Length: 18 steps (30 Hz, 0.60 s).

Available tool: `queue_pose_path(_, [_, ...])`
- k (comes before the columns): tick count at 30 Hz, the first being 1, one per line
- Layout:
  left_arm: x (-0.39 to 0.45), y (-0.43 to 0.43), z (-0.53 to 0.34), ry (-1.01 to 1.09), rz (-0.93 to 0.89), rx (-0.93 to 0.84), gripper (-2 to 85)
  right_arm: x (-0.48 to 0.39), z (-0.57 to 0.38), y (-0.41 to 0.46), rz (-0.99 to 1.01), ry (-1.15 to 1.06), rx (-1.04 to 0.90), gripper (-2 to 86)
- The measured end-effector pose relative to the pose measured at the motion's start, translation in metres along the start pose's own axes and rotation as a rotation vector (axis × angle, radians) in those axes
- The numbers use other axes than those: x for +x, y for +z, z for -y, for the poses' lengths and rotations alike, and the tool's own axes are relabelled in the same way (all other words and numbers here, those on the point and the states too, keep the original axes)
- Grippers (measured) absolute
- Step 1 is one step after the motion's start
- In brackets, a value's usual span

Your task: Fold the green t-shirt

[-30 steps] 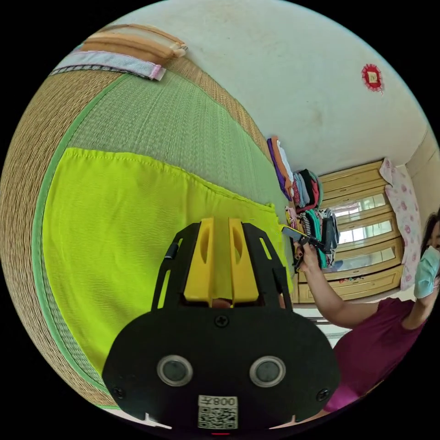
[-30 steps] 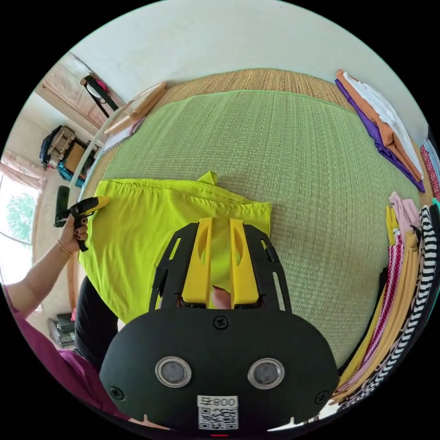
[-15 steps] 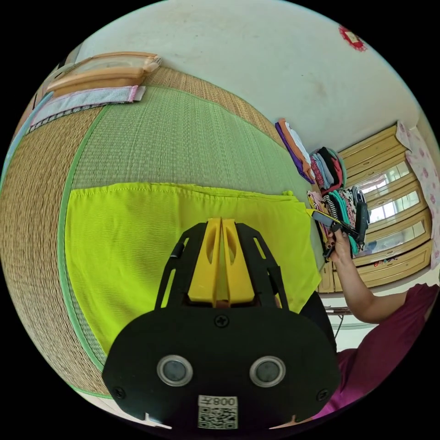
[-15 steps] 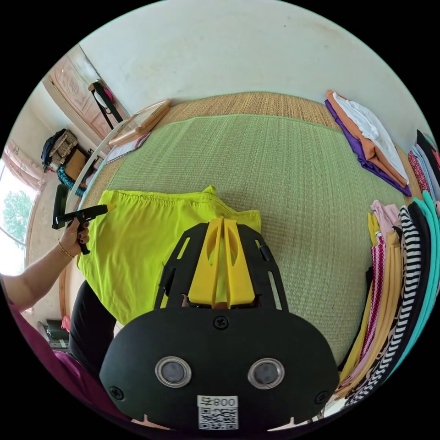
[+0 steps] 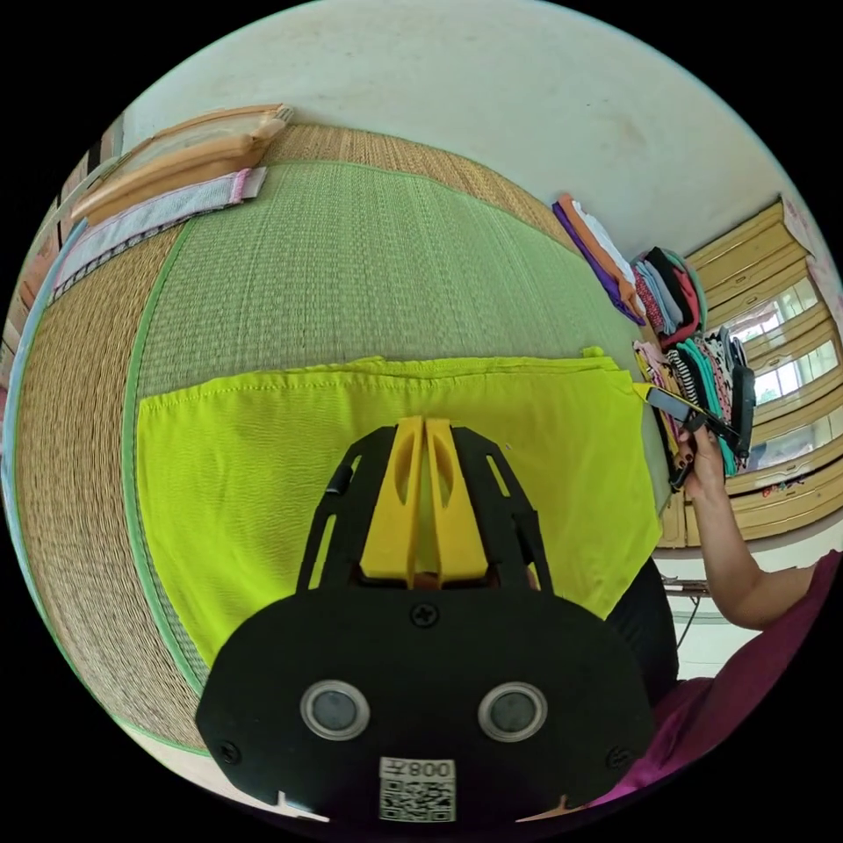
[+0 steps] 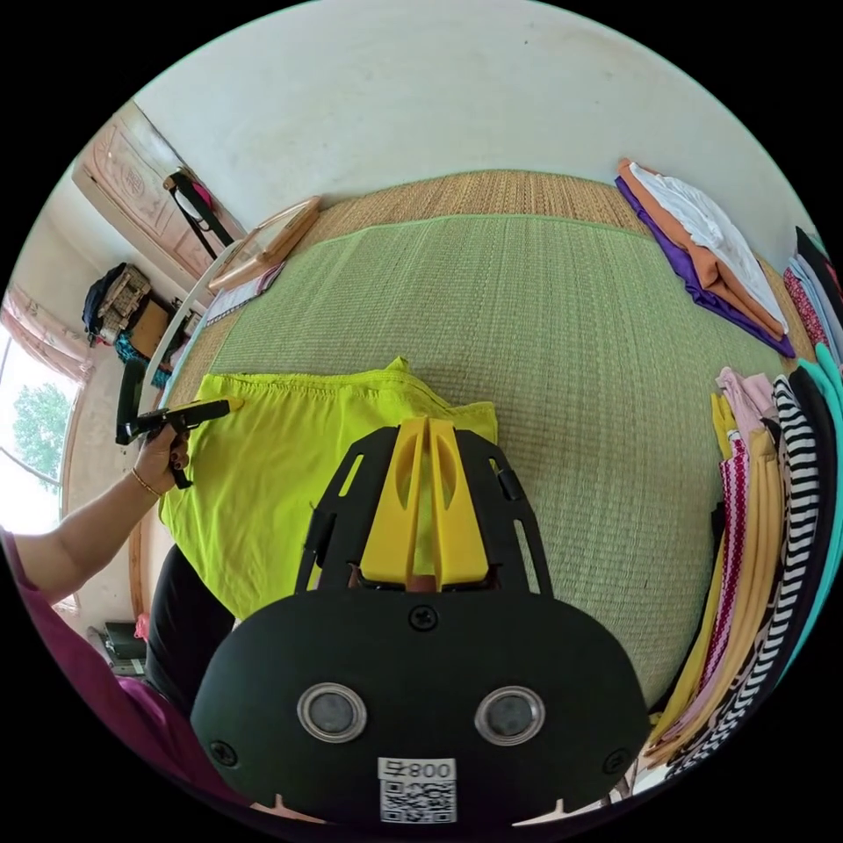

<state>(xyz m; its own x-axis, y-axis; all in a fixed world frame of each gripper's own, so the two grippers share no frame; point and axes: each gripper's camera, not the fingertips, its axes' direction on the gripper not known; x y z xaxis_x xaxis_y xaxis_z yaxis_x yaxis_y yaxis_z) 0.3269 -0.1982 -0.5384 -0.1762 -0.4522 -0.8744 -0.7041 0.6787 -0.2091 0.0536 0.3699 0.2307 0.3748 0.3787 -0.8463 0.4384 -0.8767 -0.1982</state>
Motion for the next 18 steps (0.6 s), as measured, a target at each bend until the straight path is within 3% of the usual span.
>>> queue_pose_path(18, [0.031, -0.039, -0.005, 0.032, -0.034, 0.128, 0.3, 0.037, -0.019, -0.044, 0.121, 0.100, 0.090, 0.3])
